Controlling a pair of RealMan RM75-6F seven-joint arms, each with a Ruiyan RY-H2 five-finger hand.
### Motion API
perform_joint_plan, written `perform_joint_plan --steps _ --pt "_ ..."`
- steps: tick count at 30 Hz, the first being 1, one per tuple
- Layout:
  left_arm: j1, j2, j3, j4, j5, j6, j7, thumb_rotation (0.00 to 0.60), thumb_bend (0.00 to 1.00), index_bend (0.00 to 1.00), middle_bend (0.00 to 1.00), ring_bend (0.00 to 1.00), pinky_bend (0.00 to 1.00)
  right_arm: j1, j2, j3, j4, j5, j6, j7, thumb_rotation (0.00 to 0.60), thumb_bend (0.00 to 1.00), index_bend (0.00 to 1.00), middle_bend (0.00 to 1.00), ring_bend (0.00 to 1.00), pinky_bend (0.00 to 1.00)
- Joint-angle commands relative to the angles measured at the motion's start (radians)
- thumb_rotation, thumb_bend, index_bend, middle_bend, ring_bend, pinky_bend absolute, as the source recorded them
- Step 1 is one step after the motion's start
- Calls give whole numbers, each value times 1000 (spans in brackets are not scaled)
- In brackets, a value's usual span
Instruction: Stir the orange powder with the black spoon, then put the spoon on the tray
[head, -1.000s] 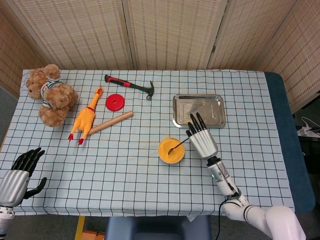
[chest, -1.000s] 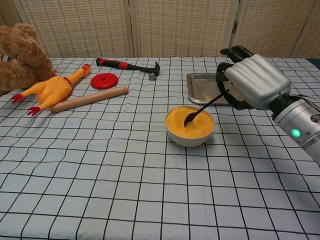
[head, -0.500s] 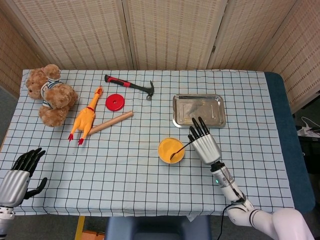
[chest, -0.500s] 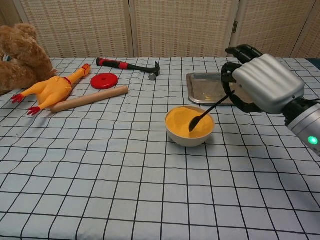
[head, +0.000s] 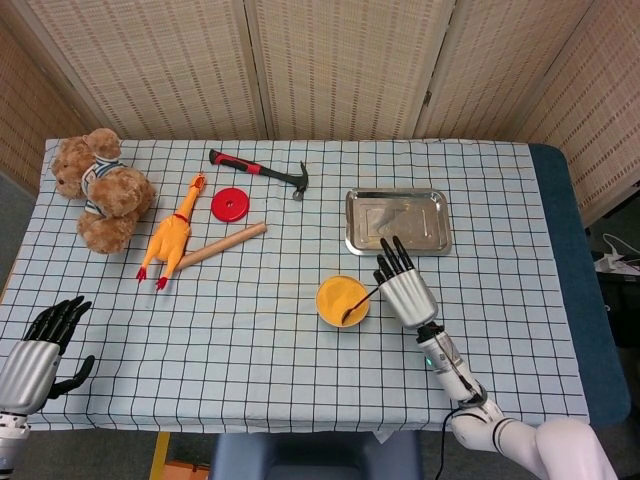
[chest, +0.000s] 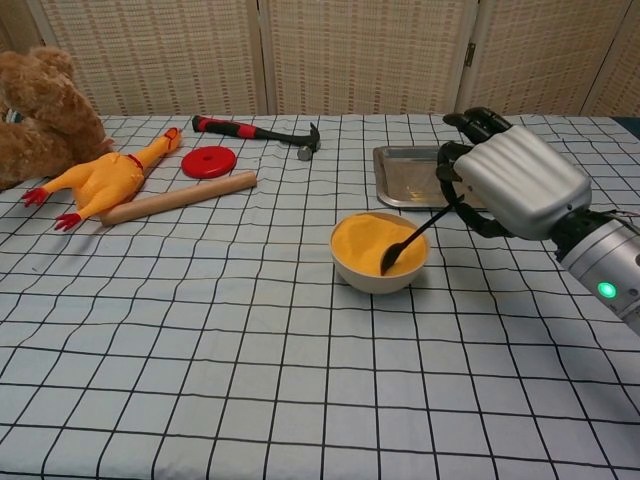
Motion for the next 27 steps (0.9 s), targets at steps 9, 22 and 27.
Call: perform_joint_plan --steps 9,22,27 --pt "1 6 -2 4 -6 1 -17 600 416 54 12 0 90 49 -88 31 133 14 -39 -35 600 395 938 304 0 69" --pt "-1 8 -2 8 -8 -4 -24 600 416 54 12 0 90 81 -151 60 228 38 -43 2 600 395 942 304 8 69" --pt "0 7 -3 7 -8 -1 -20 600 416 54 11 0 90 74 -141 60 224 35 -8 59 600 395 946 305 14 71"
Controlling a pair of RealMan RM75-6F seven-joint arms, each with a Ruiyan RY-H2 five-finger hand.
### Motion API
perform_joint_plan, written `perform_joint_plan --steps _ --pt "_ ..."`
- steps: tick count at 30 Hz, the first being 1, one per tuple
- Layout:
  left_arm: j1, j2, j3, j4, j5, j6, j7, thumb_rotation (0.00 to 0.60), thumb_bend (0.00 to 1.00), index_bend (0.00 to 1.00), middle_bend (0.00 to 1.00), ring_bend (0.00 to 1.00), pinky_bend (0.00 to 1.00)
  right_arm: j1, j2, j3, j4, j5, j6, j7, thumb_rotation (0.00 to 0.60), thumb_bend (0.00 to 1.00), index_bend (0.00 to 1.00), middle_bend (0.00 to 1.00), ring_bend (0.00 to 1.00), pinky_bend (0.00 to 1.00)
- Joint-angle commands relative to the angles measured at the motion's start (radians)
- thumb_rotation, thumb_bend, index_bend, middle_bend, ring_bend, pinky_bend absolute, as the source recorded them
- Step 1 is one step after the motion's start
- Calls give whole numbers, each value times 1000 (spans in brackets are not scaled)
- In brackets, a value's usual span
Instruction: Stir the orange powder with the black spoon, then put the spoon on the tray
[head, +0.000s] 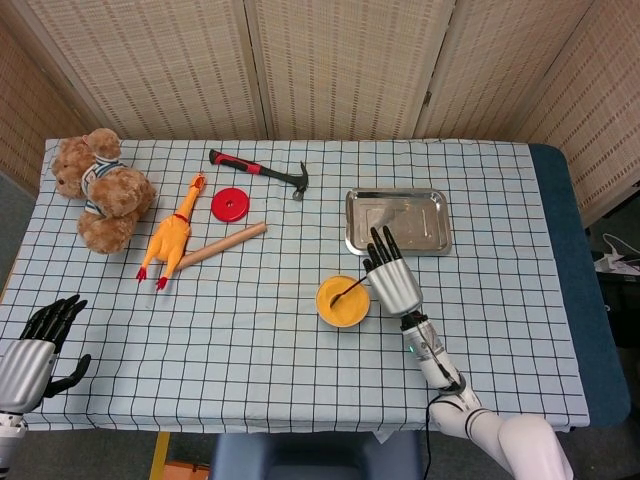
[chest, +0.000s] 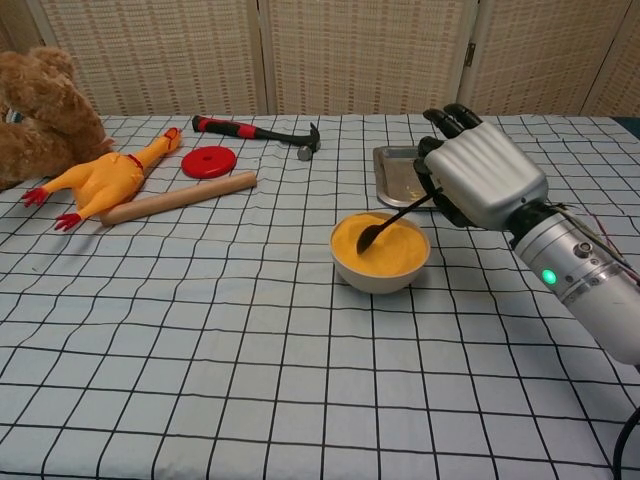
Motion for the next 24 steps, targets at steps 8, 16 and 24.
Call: perform_joint_plan --steps 8,16,24 --pt "1 -3 3 -5 7 2 13 600 415 53 12 0 90 -59 81 -40 -102 -24 64 15 600 395 946 304 14 72" --pt "1 -6 6 -10 14 4 23 600 416 54 12 0 90 -85 131 -62 -182 -26 41 -34 600 395 946 304 14 72" --pt "-1 -6 4 -5 8 -1 17 600 416 53 12 0 90 -74 116 -57 -169 -18 4 -58 600 395 946 304 14 72"
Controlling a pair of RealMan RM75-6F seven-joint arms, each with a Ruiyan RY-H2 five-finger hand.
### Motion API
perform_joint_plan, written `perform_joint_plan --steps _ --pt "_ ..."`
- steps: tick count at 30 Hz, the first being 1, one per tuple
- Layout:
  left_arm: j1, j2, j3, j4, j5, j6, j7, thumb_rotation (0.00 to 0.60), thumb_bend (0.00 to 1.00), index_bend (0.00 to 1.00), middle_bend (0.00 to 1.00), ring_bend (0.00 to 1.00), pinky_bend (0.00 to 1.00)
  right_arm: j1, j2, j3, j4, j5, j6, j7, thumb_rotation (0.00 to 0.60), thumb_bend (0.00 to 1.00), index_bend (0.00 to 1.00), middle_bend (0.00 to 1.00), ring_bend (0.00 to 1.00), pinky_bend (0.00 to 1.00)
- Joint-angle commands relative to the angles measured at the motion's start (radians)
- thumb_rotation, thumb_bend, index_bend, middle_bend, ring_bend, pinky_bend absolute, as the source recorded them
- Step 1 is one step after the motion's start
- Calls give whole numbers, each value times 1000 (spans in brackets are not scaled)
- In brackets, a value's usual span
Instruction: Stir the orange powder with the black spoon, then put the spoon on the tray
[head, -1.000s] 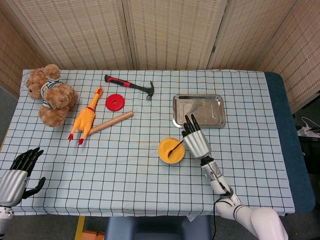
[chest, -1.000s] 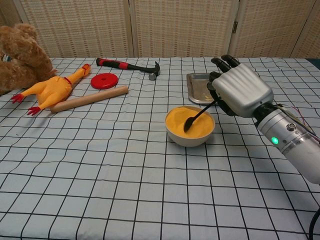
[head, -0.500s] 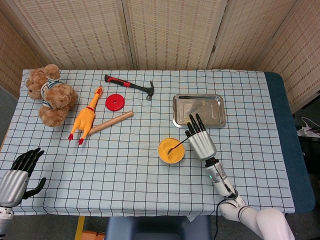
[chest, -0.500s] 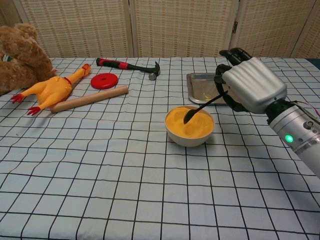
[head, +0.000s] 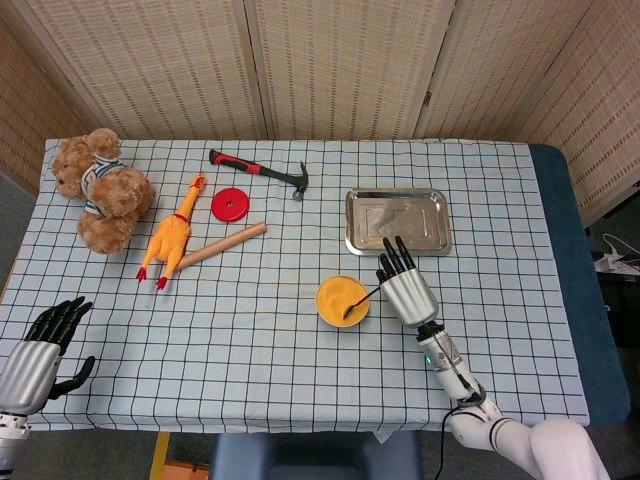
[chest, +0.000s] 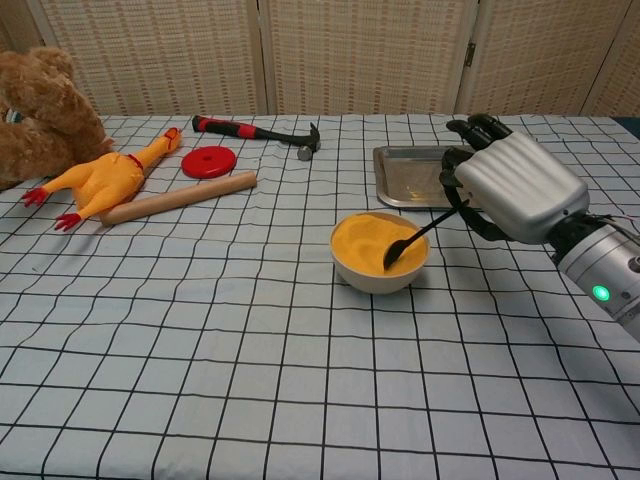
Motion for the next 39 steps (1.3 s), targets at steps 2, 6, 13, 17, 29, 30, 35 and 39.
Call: perform_joint_plan --steps 2,6,13,17,29,30,35,39 --pt "-1 1 -2 2 -3 -2 -4 600 416 53 12 0 91 9 -15 4 18 1 -11 -7 600 395 946 304 14 72" --pt "-1 2 -1 2 -3 -3 -7 600 416 54 12 0 90 20 -35 10 47 0 -14 -14 600 395 951 304 14 72" --pt "-4 6 1 5 2 -5 -19 600 416 54 12 0 91 48 -73 21 107 -2 -22 -63 600 395 953 304 14 72" --pt "-3 9 3 5 6 -2 -25 600 416 53 12 0 91 59 -86 22 128 -8 -16 -92 600 395 956 304 14 72" --pt "-2 13 2 8 5 2 -37 600 416 54 11 0 92 76 -118 43 159 12 -24 -139 600 395 963 304 14 77" --pt "-3 12 1 11 1 -1 -40 600 416 54 11 0 92 80 -131 53 174 21 -23 -153 600 395 963 304 15 79" --pt "-4 12 -1 13 -2 -2 -43 600 417 53 11 0 92 91 -169 73 226 34 -1 -140 600 394 964 306 33 94" --pt "-3 12 0 13 -1 -1 -41 600 416 54 11 0 92 93 -177 73 248 35 8 -109 600 395 965 308 36 95"
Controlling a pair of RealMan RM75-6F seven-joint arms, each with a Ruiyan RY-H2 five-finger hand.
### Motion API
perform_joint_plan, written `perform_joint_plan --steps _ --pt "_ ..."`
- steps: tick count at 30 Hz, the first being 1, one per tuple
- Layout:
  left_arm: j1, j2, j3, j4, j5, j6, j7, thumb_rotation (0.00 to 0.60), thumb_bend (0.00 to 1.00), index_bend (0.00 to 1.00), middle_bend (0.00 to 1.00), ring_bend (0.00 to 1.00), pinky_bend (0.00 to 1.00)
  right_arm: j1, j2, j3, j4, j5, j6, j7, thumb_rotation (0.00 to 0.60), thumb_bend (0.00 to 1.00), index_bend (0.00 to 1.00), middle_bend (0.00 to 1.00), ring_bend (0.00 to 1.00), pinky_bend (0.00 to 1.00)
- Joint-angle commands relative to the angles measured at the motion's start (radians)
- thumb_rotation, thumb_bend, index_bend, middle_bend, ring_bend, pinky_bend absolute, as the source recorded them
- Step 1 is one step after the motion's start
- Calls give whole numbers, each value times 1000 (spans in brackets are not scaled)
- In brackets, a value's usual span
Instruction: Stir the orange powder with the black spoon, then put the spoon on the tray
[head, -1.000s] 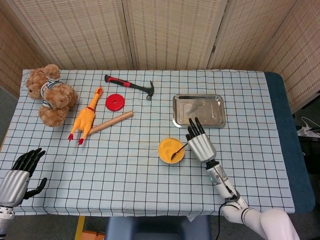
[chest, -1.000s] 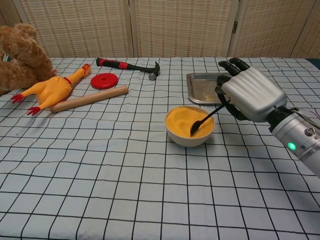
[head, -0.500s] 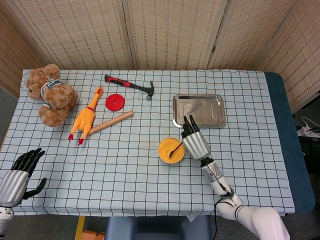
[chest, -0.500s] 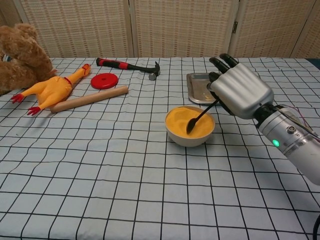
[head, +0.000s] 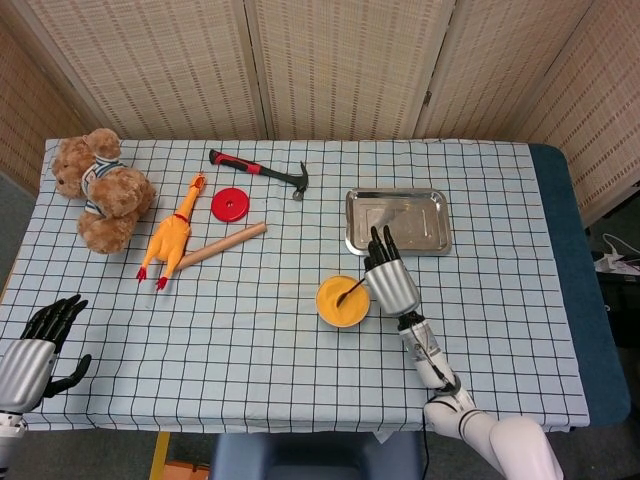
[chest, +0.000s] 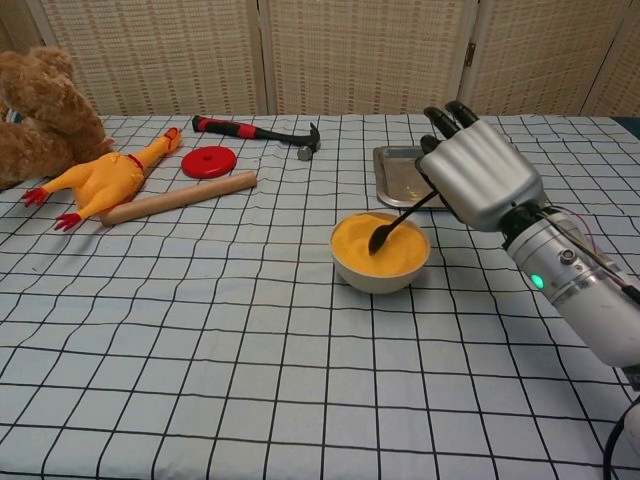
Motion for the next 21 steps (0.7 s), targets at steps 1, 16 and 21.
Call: perform_joint_plan --steps 1,16,21 --pt "1 -1 1 0 2 2 1 600 417 53 11 0 92 3 -7 0 16 -1 18 25 600 395 965 308 36 95" --pt "1 -2 4 -5 11 4 9 600 417 54 11 0 92 19 -1 22 17 22 23 95 600 395 965 308 36 102" --pt "-2 -5 3 -1 6 -1 10 600 418 53 12 0 92 47 -35 36 56 44 -31 104 600 395 965 308 36 103"
